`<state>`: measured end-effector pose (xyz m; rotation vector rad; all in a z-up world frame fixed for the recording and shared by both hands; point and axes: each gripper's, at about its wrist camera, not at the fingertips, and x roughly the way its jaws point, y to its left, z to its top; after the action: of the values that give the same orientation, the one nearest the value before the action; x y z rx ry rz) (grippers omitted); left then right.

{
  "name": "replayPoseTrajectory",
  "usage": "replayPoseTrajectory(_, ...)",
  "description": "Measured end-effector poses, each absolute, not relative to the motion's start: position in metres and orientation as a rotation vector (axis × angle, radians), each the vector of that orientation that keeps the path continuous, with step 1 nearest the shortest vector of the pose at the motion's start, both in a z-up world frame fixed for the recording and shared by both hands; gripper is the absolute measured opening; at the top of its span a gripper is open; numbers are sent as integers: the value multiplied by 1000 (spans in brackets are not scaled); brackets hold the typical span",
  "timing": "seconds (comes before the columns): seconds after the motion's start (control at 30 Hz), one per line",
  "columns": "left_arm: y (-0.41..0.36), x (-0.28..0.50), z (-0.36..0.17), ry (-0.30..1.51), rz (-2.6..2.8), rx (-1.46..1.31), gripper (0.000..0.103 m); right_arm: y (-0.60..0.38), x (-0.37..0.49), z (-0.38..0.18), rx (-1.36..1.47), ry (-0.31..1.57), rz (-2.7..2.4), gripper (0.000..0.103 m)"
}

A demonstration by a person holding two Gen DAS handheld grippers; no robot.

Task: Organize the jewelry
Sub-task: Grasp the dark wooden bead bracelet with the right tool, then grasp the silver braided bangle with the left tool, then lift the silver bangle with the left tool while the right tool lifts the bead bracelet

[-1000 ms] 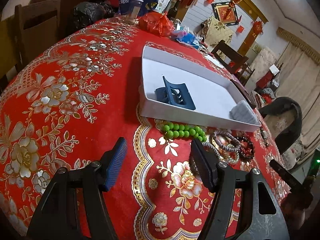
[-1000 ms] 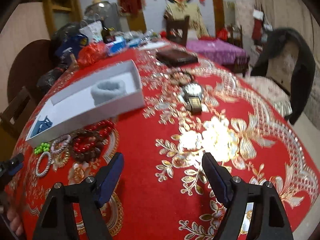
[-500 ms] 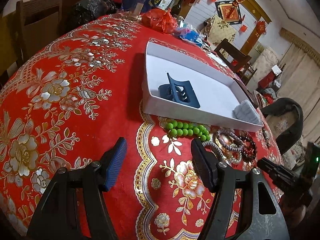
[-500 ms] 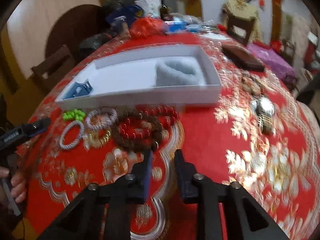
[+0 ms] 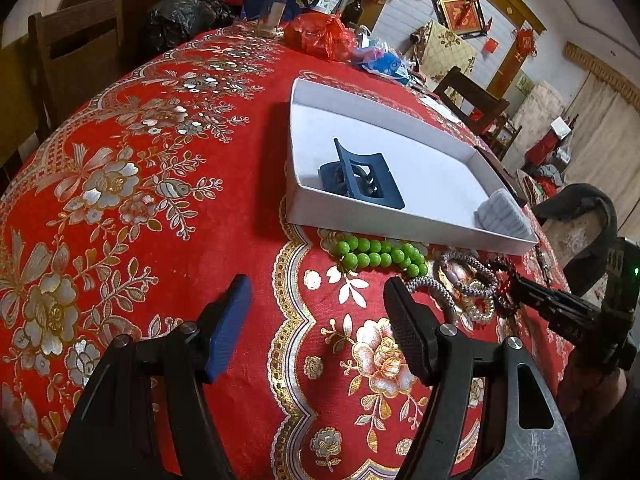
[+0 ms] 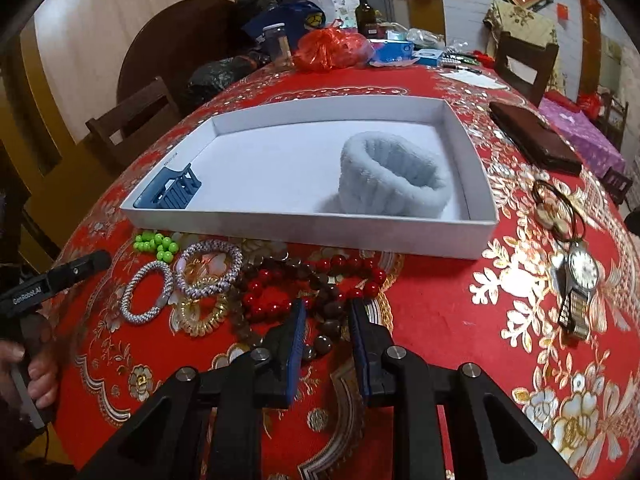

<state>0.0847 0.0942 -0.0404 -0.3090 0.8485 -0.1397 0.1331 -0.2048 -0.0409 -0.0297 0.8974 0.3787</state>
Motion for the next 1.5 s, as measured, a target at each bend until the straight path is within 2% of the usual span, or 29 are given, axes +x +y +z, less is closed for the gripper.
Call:
replayPoseTrajectory(0.07,92,83,-39,845,-143,-299,68,-198,131,-41,-85,894,345,8)
replayPoseTrajectory(0.37,44,78,-29,822,-252,-156,68,-224,67,-16,-23,714,221,8)
replayPoseTrajectory(0.43,39,85,-36,862,-272,-158,68,-227,63,-21,-32,721,175,8)
replayPoseTrajectory(0.47,36,87,-39,874,-275,-157,68,-227,67,-32,-31,785,163,8)
replayPoseTrajectory(0.67,28,89,-39,892,-260,-122,68,-230,64,-42,-34,801,132,8)
replayPoseTrajectory(0.77,26,88,-40,894,-228,-97,51,-233,65,-46,-18,814,119,8)
replayPoseTrajectory(0.87,25,88,-42,899,-240,-88,22,-237,63,-44,-2,798,115,8)
replayPoseTrajectory(0.9,24,89,-42,904,-244,-88,5,-238,63,-39,1,795,114,8)
replayPoseTrajectory(1.3,47,64,-13,810,-295,-171,5,-243,67,-35,42,797,108,8)
replayPoseTrajectory(1.5,42,66,-27,826,-268,-145,5,-240,64,-34,12,780,97,8)
